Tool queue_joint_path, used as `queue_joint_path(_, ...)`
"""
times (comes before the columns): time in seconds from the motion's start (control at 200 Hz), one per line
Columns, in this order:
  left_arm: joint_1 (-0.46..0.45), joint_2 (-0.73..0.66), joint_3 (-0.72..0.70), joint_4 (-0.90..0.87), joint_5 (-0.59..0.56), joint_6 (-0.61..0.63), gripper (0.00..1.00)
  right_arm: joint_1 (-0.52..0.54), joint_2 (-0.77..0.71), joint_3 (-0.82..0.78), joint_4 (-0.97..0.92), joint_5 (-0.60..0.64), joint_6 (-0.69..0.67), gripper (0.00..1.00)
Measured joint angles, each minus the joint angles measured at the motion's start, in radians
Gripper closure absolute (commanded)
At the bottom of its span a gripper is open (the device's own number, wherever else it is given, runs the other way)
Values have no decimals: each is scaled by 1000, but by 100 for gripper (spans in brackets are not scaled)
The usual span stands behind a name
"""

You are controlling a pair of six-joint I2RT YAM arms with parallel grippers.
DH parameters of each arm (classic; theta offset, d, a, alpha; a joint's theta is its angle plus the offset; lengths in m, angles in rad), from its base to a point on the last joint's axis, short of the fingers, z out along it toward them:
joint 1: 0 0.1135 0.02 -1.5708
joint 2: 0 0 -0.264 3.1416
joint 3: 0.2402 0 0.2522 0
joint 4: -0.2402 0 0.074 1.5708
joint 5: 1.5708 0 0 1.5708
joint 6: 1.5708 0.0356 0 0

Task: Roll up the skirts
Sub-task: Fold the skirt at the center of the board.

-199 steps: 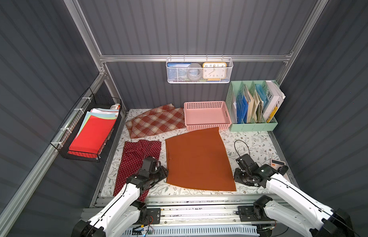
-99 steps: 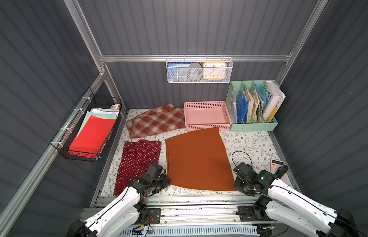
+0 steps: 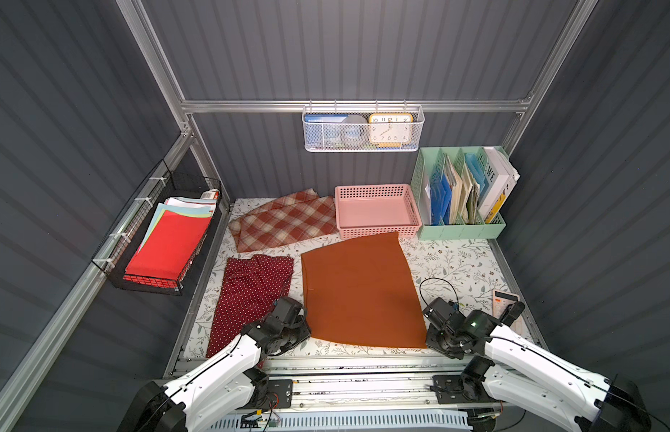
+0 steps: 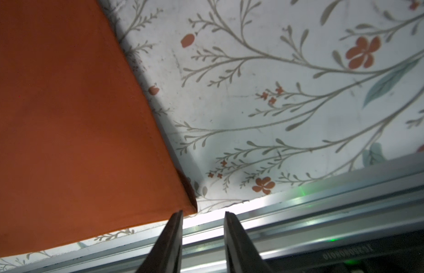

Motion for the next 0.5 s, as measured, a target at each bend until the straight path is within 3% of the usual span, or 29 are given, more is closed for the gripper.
queue_joint_path(0.31, -18, 25, -2, 28, -7, -5, 87, 18, -1, -60, 50, -45, 35, 66)
queue_joint_path(0.5, -22, 23, -3, 28, -11, -8, 88, 19, 32, -72, 105, -61, 45, 76)
